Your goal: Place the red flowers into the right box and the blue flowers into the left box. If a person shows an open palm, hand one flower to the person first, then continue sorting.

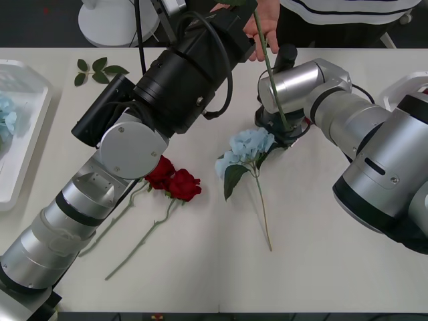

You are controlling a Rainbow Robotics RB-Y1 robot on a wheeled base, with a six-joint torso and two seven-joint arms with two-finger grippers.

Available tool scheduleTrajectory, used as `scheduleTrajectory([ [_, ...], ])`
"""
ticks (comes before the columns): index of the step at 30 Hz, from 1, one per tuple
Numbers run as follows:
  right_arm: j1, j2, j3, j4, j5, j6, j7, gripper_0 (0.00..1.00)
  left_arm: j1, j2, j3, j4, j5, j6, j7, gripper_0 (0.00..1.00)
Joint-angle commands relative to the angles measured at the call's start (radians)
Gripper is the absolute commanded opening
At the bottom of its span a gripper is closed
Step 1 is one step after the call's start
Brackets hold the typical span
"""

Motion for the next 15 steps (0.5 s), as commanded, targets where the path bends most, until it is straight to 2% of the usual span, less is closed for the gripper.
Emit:
scheduleTrajectory([
  [1, 0.026, 0.043, 0.039, 0.034, 0.001, 0.034, 0.020, 0.89, 0.007, -0.022, -0.007, -0.043, 0.008, -0.015, 0.059, 0.00],
  [3, 0.026, 0.046, 0.044, 0.043, 0.001, 0.034, 0.026, 0.84, 0.007, -0.022, -0.007, -0.043, 0.008, -0.015, 0.059, 0.00],
  [6, 0.026, 0.047, 0.047, 0.051, 0.010, 0.036, 0.034, 0.72, 0.007, -0.022, -0.007, -0.043, 0.008, -0.015, 0.059, 0.00],
  [9, 0.026, 0.049, 0.047, 0.058, 0.008, 0.036, 0.045, 0.44, 0.007, -0.022, -0.007, -0.043, 0.008, -0.015, 0.059, 0.00],
  [11, 0.026, 0.047, 0.047, 0.061, 0.007, 0.036, 0.048, 0.29, 0.007, -0.022, -0.007, -0.043, 0.008, -0.015, 0.059, 0.00],
  [15, 0.026, 0.047, 0.047, 0.072, 0.014, 0.030, 0.057, 0.10, 0.007, -0.022, -0.007, -0.043, 0.008, -0.015, 0.059, 0.00],
])
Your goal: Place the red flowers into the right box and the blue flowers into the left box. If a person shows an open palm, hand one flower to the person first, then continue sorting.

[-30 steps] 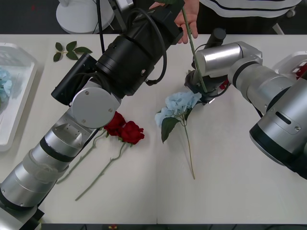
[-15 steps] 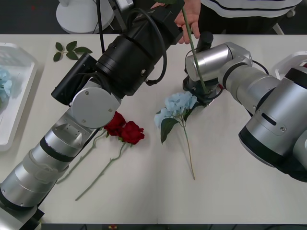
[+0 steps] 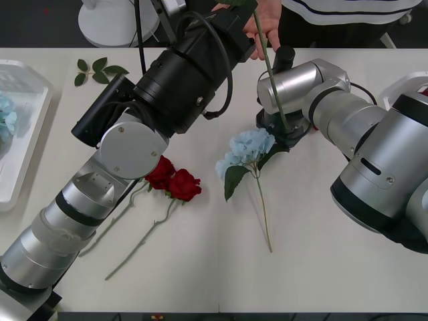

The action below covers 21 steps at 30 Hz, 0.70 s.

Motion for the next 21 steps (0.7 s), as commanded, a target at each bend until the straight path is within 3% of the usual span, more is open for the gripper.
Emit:
scheduleTrajectory([
  [1, 0.036, 0.037, 0.027, 0.053, 0.019, 0.013, 0.044, 0.03, 0.007, -0.022, -0.007, -0.043, 0.008, -0.015, 0.059, 0.00],
  [2, 0.036, 0.037, 0.027, 0.056, 0.025, 0.010, 0.047, 0.00, 0.007, -0.022, -0.007, -0.043, 0.008, -0.015, 0.059, 0.00],
  [10, 0.036, 0.011, 0.028, 0.069, 0.093, -0.005, 0.159, 0.00, 0.007, -0.022, -0.007, -0.043, 0.008, -0.015, 0.059, 0.00],
  [21, 0.019, -0.116, -0.008, 0.077, 0.074, -0.019, 0.507, 0.00, 0.007, -0.022, -0.007, -0.043, 0.008, -0.015, 0.059, 0.00],
])
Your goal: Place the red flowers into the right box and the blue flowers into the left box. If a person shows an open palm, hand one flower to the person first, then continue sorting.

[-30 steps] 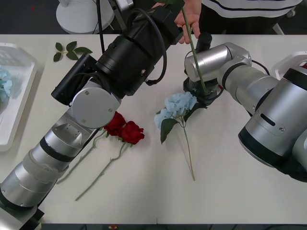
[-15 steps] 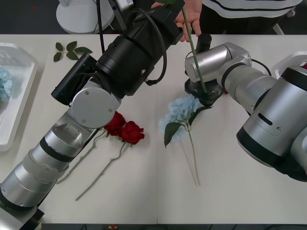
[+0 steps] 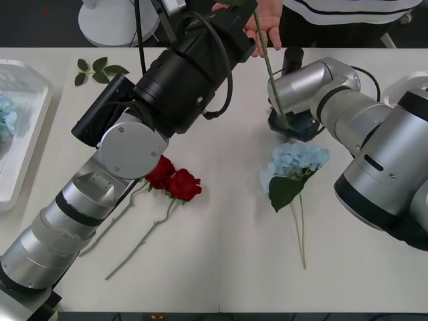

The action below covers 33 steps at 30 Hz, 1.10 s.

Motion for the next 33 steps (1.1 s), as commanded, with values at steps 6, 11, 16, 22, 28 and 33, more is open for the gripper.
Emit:
scheduleTrajectory([
  [6, 0.025, -0.205, -0.023, -0.067, -0.122, 0.138, 0.407, 0.00, 0.007, -0.022, -0.007, -0.043, 0.008, -0.014, 0.059, 0.00],
  [11, 0.049, -0.318, -0.049, -0.235, -0.257, 0.262, 0.493, 0.00, 0.007, -0.022, -0.007, -0.043, 0.008, -0.014, 0.059, 0.00],
  [16, 0.115, -0.418, -0.085, -0.443, -0.340, 0.273, 0.490, 0.00, 0.007, -0.022, -0.007, -0.043, 0.008, -0.014, 0.059, 0.00],
  [22, 0.174, -0.552, -0.171, -0.627, -0.449, 0.271, 0.507, 0.00, 0.007, -0.022, -0.007, -0.043, 0.008, -0.014, 0.059, 0.00],
  [28, 0.238, -0.725, -0.237, -0.819, -0.595, 0.222, 0.536, 0.00, 0.007, -0.022, -0.007, -0.043, 0.008, -0.014, 0.059, 0.00],
  [33, 0.292, -0.884, -0.241, -0.989, -0.667, 0.115, 0.647, 0.00, 0.007, -0.022, -0.007, -0.043, 0.008, -0.014, 0.059, 0.00],
])
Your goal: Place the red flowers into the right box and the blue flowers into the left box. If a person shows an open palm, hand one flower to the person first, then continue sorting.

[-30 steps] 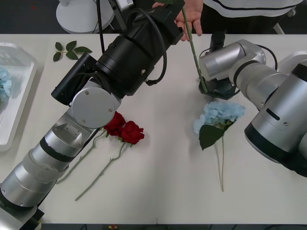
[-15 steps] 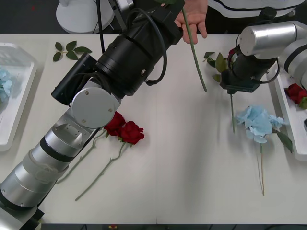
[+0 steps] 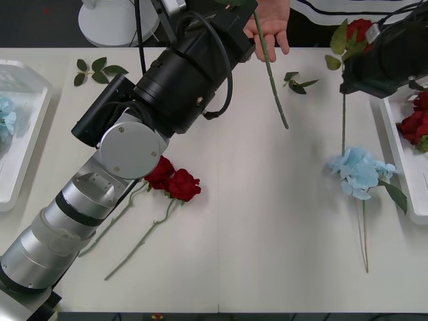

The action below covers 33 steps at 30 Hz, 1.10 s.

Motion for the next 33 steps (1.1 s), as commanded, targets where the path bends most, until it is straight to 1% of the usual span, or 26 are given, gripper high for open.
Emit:
scheduleTrajectory([
  [1, 0.049, -0.177, -0.030, -0.143, -0.075, -0.113, 0.178, 0.00, 0.007, -0.022, -0.007, -0.043, 0.008, -0.014, 0.059, 0.00],
  [2, 0.055, -0.189, -0.037, -0.154, -0.084, -0.130, 0.198, 0.00, 0.007, -0.022, -0.007, -0.043, 0.008, -0.014, 0.059, 0.00],
  [4, 0.079, -0.203, -0.108, -0.179, -0.115, -0.182, 0.275, 0.00, 0.007, -0.022, -0.007, -0.043, 0.008, -0.014, 0.059, 0.00],
  [8, 0.096, -0.174, -0.250, -0.179, -0.149, -0.239, 0.448, 0.00, 0.007, -0.022, -0.007, -0.043, 0.008, -0.014, 0.059, 0.00],
  [10, 0.096, -0.163, -0.292, -0.185, -0.167, -0.271, 0.525, 0.00, 0.007, -0.022, -0.007, -0.043, 0.008, -0.014, 0.059, 0.00],
  [13, 0.092, -0.134, -0.332, -0.214, -0.198, -0.370, 0.652, 0.00, 0.007, -0.022, -0.007, -0.043, 0.008, -0.014, 0.059, 0.00],
  [16, 0.085, -0.098, -0.338, -0.242, -0.234, -0.484, 0.767, 0.00, 0.007, -0.022, -0.007, -0.043, 0.008, -0.014, 0.059, 0.00],
  [20, 0.061, -0.046, -0.336, -0.266, -0.247, -0.573, 0.887, 0.00, 0.007, -0.022, -0.007, -0.043, 0.008, -0.014, 0.059, 0.00],
  [24, 0.010, 0.006, -0.336, -0.266, -0.250, -0.601, 0.970, 0.00, 0.007, -0.022, -0.007, -0.043, 0.008, -0.014, 0.059, 0.00],
  [33, -0.152, 0.136, -0.336, -0.203, -0.250, -0.621, 1.102, 0.00, 0.007, -0.022, -0.007, -0.043, 0.008, -0.014, 0.059, 0.00],
])
